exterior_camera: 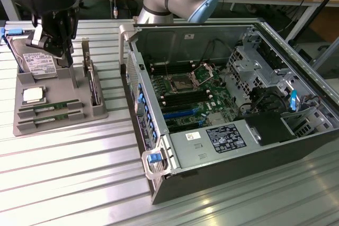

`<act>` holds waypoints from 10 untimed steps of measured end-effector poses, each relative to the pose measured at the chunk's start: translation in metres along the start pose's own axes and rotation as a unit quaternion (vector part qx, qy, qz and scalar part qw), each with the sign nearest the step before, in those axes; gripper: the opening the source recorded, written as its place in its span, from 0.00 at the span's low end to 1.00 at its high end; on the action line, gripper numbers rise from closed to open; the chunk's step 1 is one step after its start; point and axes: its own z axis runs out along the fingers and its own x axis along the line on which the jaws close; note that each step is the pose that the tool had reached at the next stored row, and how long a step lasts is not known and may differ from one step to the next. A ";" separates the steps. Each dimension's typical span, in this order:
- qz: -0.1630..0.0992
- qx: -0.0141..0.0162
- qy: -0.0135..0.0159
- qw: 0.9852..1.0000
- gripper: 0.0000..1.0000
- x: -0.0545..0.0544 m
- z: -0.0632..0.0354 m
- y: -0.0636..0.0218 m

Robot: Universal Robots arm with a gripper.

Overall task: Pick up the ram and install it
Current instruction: 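Pick up the ram and move it above insertion slot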

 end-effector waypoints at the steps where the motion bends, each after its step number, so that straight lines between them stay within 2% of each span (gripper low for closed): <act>1: -0.004 0.000 0.000 1.000 0.11 0.000 0.0000 0.0000; 10: -0.049 0.001 0.002 0.999 0.11 0.000 0.0001 0.0000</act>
